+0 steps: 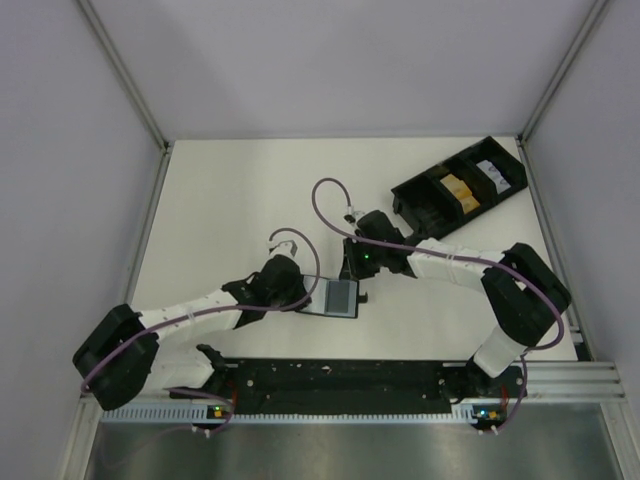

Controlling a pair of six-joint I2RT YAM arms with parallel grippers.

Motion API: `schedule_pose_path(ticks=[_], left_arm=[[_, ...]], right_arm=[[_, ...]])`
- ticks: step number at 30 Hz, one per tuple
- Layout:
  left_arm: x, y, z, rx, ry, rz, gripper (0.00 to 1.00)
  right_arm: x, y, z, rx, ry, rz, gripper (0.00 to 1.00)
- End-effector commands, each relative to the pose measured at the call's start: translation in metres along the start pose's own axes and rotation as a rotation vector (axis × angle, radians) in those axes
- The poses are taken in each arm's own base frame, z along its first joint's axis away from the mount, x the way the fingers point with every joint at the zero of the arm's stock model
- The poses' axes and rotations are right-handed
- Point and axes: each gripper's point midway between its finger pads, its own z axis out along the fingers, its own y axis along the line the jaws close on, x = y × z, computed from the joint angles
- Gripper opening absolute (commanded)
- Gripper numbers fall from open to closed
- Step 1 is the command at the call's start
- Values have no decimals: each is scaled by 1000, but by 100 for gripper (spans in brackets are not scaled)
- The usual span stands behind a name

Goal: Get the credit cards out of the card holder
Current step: Remove the credit card from the card holder.

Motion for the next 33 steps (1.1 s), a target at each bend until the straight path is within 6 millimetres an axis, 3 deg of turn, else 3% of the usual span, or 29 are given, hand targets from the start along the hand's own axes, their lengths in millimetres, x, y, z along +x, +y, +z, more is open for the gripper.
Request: schedule_pose_path(ticks=[1,11,33], left_arm=[[5,14,8,-46,-3,-21,6],[18,30,8,-84,20,-30,2],[19,27,8,-68,26,-28,1]], right_arm=[[-3,-2,-1,0,-29,8,19],[-1,-13,5,39,-22,6,31],[6,-19,10,52,9,1,38]])
